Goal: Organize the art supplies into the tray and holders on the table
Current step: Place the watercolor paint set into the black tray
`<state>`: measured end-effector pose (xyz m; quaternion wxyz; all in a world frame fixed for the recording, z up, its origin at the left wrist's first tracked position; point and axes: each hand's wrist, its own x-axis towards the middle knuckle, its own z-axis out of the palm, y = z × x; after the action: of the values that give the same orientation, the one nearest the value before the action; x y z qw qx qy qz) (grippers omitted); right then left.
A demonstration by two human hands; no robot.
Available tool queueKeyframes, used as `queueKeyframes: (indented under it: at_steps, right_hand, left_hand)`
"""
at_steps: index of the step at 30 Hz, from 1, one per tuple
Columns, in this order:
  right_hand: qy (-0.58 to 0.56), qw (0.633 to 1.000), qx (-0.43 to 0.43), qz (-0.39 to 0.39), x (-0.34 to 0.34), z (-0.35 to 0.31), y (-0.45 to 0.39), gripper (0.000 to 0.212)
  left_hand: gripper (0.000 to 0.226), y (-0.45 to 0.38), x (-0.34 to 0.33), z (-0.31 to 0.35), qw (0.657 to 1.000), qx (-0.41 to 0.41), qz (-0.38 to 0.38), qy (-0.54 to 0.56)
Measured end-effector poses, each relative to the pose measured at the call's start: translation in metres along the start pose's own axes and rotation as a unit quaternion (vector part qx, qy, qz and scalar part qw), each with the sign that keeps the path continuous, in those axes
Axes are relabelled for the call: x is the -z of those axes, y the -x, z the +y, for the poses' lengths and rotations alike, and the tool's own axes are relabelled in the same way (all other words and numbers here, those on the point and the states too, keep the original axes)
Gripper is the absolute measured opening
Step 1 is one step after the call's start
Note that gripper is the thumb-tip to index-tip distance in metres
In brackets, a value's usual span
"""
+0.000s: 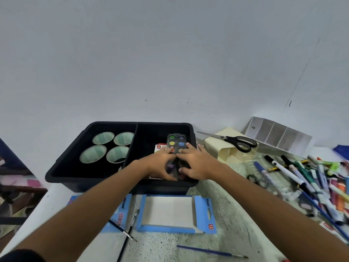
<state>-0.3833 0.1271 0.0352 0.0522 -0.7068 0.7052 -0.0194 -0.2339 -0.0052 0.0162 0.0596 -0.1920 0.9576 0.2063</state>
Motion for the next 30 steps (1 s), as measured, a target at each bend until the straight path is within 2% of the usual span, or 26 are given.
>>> queueKeyframes:
  at_steps: [3, 6, 11, 14, 16, 18, 20, 22, 24, 26, 28, 30]
  right_hand:
    - [0.044, 0.998, 0.002, -0.055, 0.001, -0.005, 0.006, 0.062]
    - [0.057, 0.994, -0.035, -0.089, 0.007, -0.011, 0.0, 0.052]
    - [0.068, 0.995, -0.058, -0.046, 0.005, -0.02, -0.005, 0.047]
    - [-0.01, 0.999, -0.042, -0.026, 0.01, -0.019, 0.004, 0.041]
    - [-0.113, 0.992, -0.031, 0.041, 0.014, -0.015, 0.016, 0.037]
    - [-0.16, 0.97, -0.01, 0.181, 0.015, -0.012, 0.035, 0.032]
    - [-0.117, 0.938, 0.063, 0.319, 0.011, -0.01, 0.06, 0.021]
    - [-0.069, 0.918, 0.156, 0.359, -0.001, -0.01, 0.086, 0.017]
    - [-0.024, 0.915, 0.228, 0.33, -0.023, -0.012, 0.106, 0.019]
    - [-0.007, 0.936, 0.237, 0.26, -0.047, -0.01, 0.117, 0.027]
    - [0.007, 0.98, 0.16, 0.121, -0.066, -0.006, 0.122, 0.056]
    - [0.005, 0.996, 0.086, -0.005, -0.08, 0.0, 0.122, 0.081]
  left_hand:
    - [0.091, 0.008, -0.002, -0.007, 1.0, 0.005, -0.007, -0.025]
    - [0.089, 0.009, 0.001, -0.005, 0.999, 0.018, -0.001, -0.049]
    - [0.084, 0.015, 0.007, 0.009, 0.998, 0.034, 0.006, -0.058]
    - [0.075, 0.027, 0.012, 0.024, 0.998, 0.035, 0.027, -0.034]
    - [0.069, 0.043, 0.016, 0.037, 0.997, 0.034, 0.065, -0.027]
    - [0.062, 0.066, 0.017, 0.048, 0.987, 0.002, 0.15, -0.064]
    - [0.048, 0.092, 0.011, 0.058, 0.952, -0.093, 0.259, -0.136]
    - [0.031, 0.115, -0.006, 0.068, 0.917, -0.175, 0.317, -0.169]
    - [0.024, 0.132, -0.034, 0.074, 0.913, -0.206, 0.304, -0.179]
    - [0.034, 0.14, -0.068, 0.076, 0.939, -0.164, 0.246, -0.175]
    - [0.058, 0.142, -0.096, 0.077, 0.973, -0.053, 0.154, -0.163]
    - [0.075, 0.138, -0.117, 0.077, 0.985, 0.039, 0.052, -0.159]
